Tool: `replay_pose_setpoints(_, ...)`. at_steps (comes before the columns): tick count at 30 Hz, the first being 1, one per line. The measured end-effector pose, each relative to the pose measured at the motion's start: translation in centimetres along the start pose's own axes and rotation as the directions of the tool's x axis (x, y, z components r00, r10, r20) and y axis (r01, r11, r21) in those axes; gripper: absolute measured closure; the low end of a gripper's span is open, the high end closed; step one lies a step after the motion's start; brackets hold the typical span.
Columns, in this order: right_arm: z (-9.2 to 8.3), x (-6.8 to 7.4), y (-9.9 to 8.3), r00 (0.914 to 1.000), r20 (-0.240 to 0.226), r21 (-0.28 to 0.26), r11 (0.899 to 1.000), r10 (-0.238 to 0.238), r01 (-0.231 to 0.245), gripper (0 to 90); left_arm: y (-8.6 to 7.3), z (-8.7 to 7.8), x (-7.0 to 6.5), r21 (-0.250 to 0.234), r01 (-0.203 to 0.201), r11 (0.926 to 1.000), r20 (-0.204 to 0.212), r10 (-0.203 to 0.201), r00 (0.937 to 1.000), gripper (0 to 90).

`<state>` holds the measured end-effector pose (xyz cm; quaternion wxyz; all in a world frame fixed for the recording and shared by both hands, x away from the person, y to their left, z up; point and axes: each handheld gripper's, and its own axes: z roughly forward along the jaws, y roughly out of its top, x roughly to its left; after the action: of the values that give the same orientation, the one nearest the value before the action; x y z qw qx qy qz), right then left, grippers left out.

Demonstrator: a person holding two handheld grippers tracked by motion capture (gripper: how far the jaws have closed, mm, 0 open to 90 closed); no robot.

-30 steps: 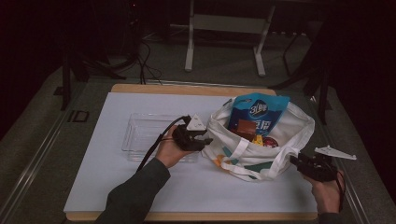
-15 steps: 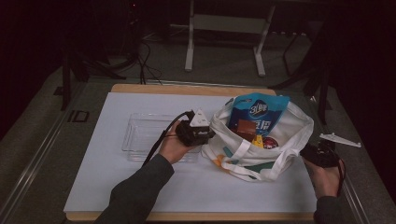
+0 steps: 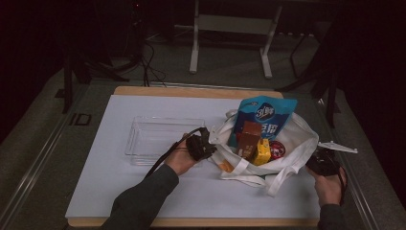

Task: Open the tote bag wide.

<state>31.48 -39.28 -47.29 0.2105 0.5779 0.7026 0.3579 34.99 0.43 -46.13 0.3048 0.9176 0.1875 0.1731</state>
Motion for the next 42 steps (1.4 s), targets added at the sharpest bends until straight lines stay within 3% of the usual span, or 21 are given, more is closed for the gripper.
replay_pose_setpoints(7,2.4,-0.5,-1.7,0.9997,0.024,0.118,0.993,0.000,-0.003,89.0,-0.2,0.2,0.1,0.001,0.015,0.9999,0.007,-0.015,0.9999,85.2)
replay_pose_setpoints(9,2.4,-0.6,-1.7,0.9998,0.016,0.114,0.993,0.009,-0.011,88.9,-0.2,0.1,0.2,0.003,0.011,0.9999,0.005,-0.011,0.9999,85.0)
replay_pose_setpoints(13,2.1,-0.2,-1.4,0.9993,0.032,0.125,0.992,-0.019,0.015,88.1,-0.3,0.1,0.2,-0.002,0.018,0.9998,0.008,-0.018,0.9998,79.0)
replay_pose_setpoints(16,1.6,-0.2,-1.4,0.9994,0.028,0.108,0.994,-0.022,0.019,83.1,-0.6,-0.6,0.3,-0.039,0.022,0.9990,0.047,-0.020,0.9987,69.7)
replay_pose_setpoints(19,0.9,-0.1,-1.6,0.9995,0.010,0.103,0.994,-0.029,0.028,77.7,-0.8,-1.4,0.4,-0.078,0.040,0.9961,0.060,-0.035,0.9976,64.3)
replay_pose_setpoints(24,-0.4,0.2,-1.6,0.9992,-0.004,0.080,0.996,-0.040,0.040,71.2,-1.2,-2.2,0.4,-0.103,0.070,0.9922,0.070,-0.063,0.9955,57.7)
replay_pose_setpoints(30,-2.8,0.8,-1.7,0.9967,-0.050,0.032,0.997,-0.065,0.066,63.7,-1.4,-3.7,0.8,-0.148,0.098,0.9841,0.082,-0.086,0.9929,55.8)
replay_pose_setpoints(31,-3.1,0.8,-1.7,0.9966,-0.052,0.027,0.998,-0.064,0.065,62.9,-1.5,-4.3,1.0,-0.178,0.101,0.9788,0.075,-0.089,0.9932,55.8)
replay_pose_setpoints(32,-3.1,0.8,-1.7,0.9966,-0.052,0.027,0.998,-0.064,0.065,62.9,-1.5,-4.3,1.0,-0.178,0.101,0.9788,0.075,-0.089,0.9932,55.7)
replay_pose_setpoints(33,-3.7,0.6,-1.6,0.9964,-0.059,0.015,0.998,-0.061,0.062,61.9,-1.7,-4.8,1.2,-0.204,0.116,0.9720,0.087,-0.100,0.9912,55.1)
replay_pose_setpoints(35,-4.0,0.5,-1.5,0.9967,-0.058,0.009,0.998,-0.057,0.057,61.9,-1.7,-4.8,1.2,-0.204,0.116,0.9720,0.087,-0.100,0.9912,54.8)
replay_pose_setpoints(36,-4.6,0.3,-1.3,0.9974,-0.058,-0.006,0.999,-0.043,0.043,60.0,-1.9,-5.5,1.5,-0.236,0.131,0.9630,0.086,-0.113,0.9899,54.2)
replay_pose_setpoints(37,-4.9,0.1,-1.2,0.9973,-0.062,-0.014,0.999,-0.040,0.039,59.6,-2.0,-5.8,1.6,-0.248,0.139,0.9587,0.090,-0.120,0.9887,54.2)
replay_pose_setpoints(38,-5.2,0.0,-1.2,0.9975,-0.061,-0.022,0.999,-0.036,0.035,59.3,-2.0,-5.8,1.6,-0.248,0.139,0.9587,0.090,-0.120,0.9887,54.2)
replay_pose_setpoints(39,-5.5,0.0,-1.1,0.9976,-0.059,-0.033,0.999,-0.036,0.035,59.3,-2.0,-6.2,1.8,-0.268,0.150,0.9517,0.099,-0.127,0.9869,54.2)
replay_pose_setpoints(42,-6.5,-0.1,-0.7,0.9973,-0.062,-0.068,0.997,-0.039,0.035,59.3,-1.9,-6.7,2.0,-0.283,0.159,0.9461,0.099,-0.136,0.9858,54.2)
